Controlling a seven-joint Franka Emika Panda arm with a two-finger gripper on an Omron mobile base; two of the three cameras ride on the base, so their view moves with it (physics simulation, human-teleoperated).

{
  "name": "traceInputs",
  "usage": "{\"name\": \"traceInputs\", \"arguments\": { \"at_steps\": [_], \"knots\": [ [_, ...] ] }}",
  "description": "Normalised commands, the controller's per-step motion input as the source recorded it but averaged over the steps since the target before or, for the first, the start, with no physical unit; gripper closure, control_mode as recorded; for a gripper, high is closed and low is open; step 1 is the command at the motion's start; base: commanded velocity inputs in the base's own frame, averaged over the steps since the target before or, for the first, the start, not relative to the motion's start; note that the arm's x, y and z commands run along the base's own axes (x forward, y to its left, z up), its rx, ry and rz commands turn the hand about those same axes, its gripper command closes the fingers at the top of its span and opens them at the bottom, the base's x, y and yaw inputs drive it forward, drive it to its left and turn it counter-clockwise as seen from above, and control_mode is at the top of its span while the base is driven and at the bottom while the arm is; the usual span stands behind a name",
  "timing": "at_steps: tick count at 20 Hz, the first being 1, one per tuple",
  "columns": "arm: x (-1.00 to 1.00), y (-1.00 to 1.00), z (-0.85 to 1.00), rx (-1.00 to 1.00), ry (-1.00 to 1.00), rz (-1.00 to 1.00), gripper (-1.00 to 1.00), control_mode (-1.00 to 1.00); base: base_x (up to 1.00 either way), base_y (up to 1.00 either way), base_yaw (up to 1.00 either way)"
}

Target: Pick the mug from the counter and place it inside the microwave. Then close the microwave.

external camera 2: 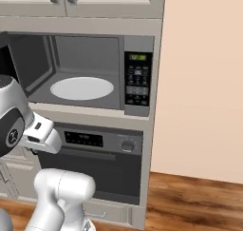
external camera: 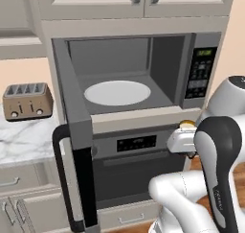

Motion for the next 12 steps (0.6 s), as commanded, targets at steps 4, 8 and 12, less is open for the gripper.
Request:
{"name": "traceInputs", "arguments": {
  "at_steps": [4, 8, 12],
  "knots": [
    [0.0, 0.0, 0.0, 0.0, 0.0, 0.0, 1.0, 1.0, 0.42, 0.0, 0.18],
    [0.0, 0.0, 0.0, 0.0, 0.0, 0.0, 1.0, 1.0, 0.02, 0.08, 0.12],
    [0.0, 0.0, 0.0, 0.0, 0.0, 0.0, 1.0, 1.0, -0.31, 0.1, 0.09]
  ]
}}
